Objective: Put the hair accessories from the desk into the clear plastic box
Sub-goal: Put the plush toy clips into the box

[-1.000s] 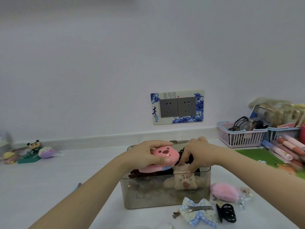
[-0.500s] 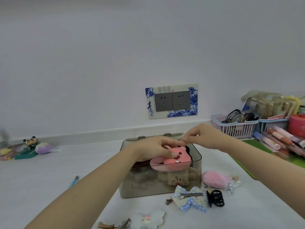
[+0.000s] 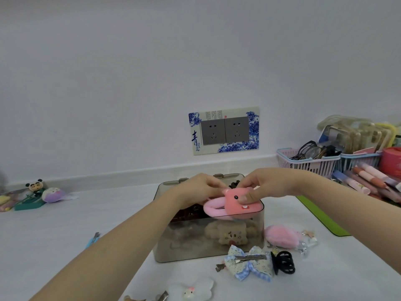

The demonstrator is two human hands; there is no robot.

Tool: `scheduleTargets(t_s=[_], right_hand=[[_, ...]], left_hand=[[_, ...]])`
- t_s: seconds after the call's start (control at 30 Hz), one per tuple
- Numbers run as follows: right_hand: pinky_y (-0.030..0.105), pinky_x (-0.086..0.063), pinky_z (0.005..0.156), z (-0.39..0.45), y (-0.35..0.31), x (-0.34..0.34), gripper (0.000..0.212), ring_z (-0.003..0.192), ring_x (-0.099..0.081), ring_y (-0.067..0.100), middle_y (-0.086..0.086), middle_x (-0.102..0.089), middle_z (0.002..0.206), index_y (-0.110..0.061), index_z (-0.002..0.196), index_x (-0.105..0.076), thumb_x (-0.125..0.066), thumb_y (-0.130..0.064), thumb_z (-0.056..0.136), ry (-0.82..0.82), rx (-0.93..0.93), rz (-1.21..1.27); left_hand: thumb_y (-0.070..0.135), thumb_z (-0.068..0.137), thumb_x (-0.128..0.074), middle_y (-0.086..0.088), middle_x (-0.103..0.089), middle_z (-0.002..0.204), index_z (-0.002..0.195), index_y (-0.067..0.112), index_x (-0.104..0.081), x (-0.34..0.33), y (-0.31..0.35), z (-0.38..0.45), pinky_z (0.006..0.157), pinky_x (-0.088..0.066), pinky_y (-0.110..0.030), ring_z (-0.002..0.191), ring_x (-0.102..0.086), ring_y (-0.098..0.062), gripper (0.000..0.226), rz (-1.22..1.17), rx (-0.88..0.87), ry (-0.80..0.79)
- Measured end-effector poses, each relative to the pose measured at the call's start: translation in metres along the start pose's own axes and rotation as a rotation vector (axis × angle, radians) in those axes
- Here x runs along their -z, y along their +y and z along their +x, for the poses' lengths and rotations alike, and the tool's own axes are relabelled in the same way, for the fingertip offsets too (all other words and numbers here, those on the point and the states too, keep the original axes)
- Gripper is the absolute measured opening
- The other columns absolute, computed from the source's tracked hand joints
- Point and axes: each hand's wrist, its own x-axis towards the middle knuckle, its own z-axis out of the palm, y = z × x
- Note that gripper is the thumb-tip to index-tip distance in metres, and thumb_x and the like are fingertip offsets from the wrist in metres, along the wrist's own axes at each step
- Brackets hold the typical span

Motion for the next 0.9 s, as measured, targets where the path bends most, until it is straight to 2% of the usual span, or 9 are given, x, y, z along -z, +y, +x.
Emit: scheduleTargets(t_s=[0.1, 0.27, 0.4, 0.5, 0.57, 0.63, 0.7, 0.8, 0.9], right_hand=[[0.024, -0.041, 0.092, 0.003, 0.002, 0.002, 0.023, 0.105, -0.059, 0.019, 0.003, -0.068, 0.112, -0.024, 0.102, -0.069, -0.066, -0.034, 0.082, 0.000, -0.003, 0.019], [0.021, -0.040, 0.091, 0.006, 0.004, 0.004, 0.023, 0.109, -0.059, 0.018, 0.000, -0.069, 0.112, -0.024, 0.103, -0.071, -0.067, -0.031, 0.081, -0.018, 0.004, 0.009], [0.027, -0.042, 0.094, 0.011, -0.002, 0.008, 0.024, 0.105, -0.060, 0.020, 0.002, -0.070, 0.109, -0.021, 0.102, -0.072, -0.070, -0.028, 0.080, -0.032, 0.015, -0.039], [0.024, -0.042, 0.086, 0.015, -0.005, 0.006, 0.022, 0.089, -0.060, 0.013, -0.002, -0.071, 0.099, -0.025, 0.101, -0.069, -0.071, -0.027, 0.079, -0.089, 0.015, -0.070], [0.025, -0.043, 0.081, 0.018, -0.004, 0.001, 0.017, 0.079, -0.060, 0.010, -0.001, -0.072, 0.090, -0.028, 0.092, -0.065, -0.072, -0.025, 0.077, -0.127, 0.009, -0.100], [0.033, -0.047, 0.083, 0.023, -0.003, -0.002, 0.014, 0.077, -0.062, 0.012, 0.005, -0.074, 0.090, -0.029, 0.084, -0.066, -0.074, -0.026, 0.074, -0.119, 0.000, -0.166], [0.038, -0.048, 0.088, 0.025, -0.004, -0.002, 0.012, 0.082, -0.065, 0.020, 0.008, -0.074, 0.092, -0.025, 0.082, -0.071, -0.075, -0.032, 0.072, -0.106, -0.013, -0.220], [0.029, -0.045, 0.083, 0.025, -0.007, 0.001, 0.017, 0.092, -0.065, 0.023, 0.008, -0.075, 0.094, -0.028, 0.086, -0.074, -0.070, -0.040, 0.075, -0.128, -0.042, -0.254], [0.023, -0.043, 0.080, 0.026, -0.010, -0.002, 0.020, 0.083, -0.060, 0.010, 0.000, -0.074, 0.091, -0.024, 0.091, -0.075, -0.070, -0.037, 0.077, -0.121, -0.060, -0.266]], left_hand=[[0.014, 0.084, -0.062, 0.010, -0.068, 0.082, 0.093, 0.024, -0.076, -0.003, -0.004, 0.009, 0.079, -0.047, -0.024, 0.076, -0.055, -0.005, 0.019, 0.274, 0.024, -0.014], [0.011, 0.081, -0.063, 0.016, -0.060, 0.069, 0.095, 0.021, -0.075, -0.005, -0.004, 0.016, 0.068, -0.043, -0.019, 0.066, -0.047, -0.002, 0.021, 0.393, 0.013, -0.035], [0.008, 0.081, -0.062, 0.008, -0.061, 0.068, 0.091, 0.014, -0.074, -0.004, -0.005, 0.022, 0.049, -0.042, -0.008, 0.057, -0.049, -0.002, 0.017, 0.386, 0.017, -0.022], [0.011, 0.080, -0.066, 0.010, -0.062, 0.067, 0.093, 0.014, -0.075, -0.002, -0.010, 0.028, 0.055, -0.048, -0.011, 0.055, -0.054, 0.002, 0.016, 0.350, 0.051, -0.011], [0.013, 0.080, -0.068, 0.008, -0.064, 0.068, 0.094, 0.014, -0.075, -0.002, -0.013, 0.030, 0.057, -0.048, -0.011, 0.049, -0.056, 0.008, 0.015, 0.327, 0.062, -0.015], [0.010, 0.081, -0.067, 0.006, -0.065, 0.064, 0.095, 0.012, -0.075, -0.002, -0.014, 0.031, 0.055, -0.047, -0.010, 0.047, -0.056, 0.008, 0.017, 0.307, 0.058, -0.027], [0.007, 0.081, -0.065, 0.004, -0.065, 0.064, 0.097, 0.009, -0.074, -0.002, -0.015, 0.031, 0.051, -0.046, -0.007, 0.049, -0.057, 0.006, 0.018, 0.295, 0.061, -0.040], [0.009, 0.082, -0.066, 0.003, -0.065, 0.067, 0.098, 0.008, -0.074, -0.001, -0.014, 0.028, 0.050, -0.044, -0.007, 0.051, -0.057, 0.004, 0.018, 0.265, 0.077, -0.056], [0.013, 0.083, -0.065, 0.005, -0.063, 0.068, 0.100, 0.011, -0.073, -0.002, -0.013, 0.026, 0.055, -0.043, -0.012, 0.054, -0.056, 0.004, 0.019, 0.300, 0.082, -0.104]])
